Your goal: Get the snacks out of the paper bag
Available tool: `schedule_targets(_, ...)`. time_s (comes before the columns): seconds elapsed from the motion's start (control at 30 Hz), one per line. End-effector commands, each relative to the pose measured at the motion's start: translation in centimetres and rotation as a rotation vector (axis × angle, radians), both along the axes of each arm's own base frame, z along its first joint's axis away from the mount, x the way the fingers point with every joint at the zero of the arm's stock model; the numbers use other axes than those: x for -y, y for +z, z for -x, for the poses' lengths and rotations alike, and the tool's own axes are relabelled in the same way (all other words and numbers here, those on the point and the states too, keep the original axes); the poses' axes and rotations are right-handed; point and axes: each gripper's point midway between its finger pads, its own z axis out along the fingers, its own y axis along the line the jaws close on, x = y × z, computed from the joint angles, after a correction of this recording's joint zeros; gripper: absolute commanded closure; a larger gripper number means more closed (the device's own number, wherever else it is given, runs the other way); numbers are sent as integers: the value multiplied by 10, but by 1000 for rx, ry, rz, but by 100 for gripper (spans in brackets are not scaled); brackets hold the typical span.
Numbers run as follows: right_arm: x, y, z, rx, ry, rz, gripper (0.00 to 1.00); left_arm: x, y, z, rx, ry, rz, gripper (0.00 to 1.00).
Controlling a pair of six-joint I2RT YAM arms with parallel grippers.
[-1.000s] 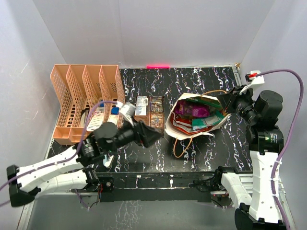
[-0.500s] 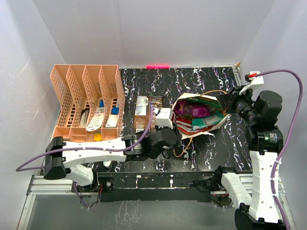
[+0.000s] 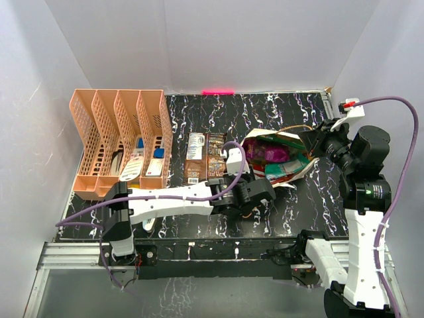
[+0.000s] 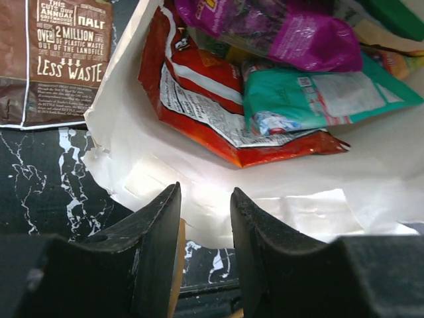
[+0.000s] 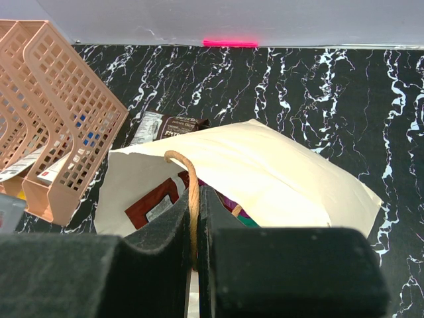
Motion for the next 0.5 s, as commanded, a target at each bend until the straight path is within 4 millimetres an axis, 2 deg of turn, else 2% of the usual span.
schedule_targets(0.0, -2, 24, 5, 83, 8, 7, 92, -20, 0, -15, 21, 111, -49, 68)
schedule_targets(0.13, -2, 25, 6, 87, 5, 9, 92, -22, -1, -24, 47, 129, -33, 70)
schedule_targets(0.47, -2, 29, 8, 98, 6, 8, 92, -27, -25, -51, 16, 200, -63, 68)
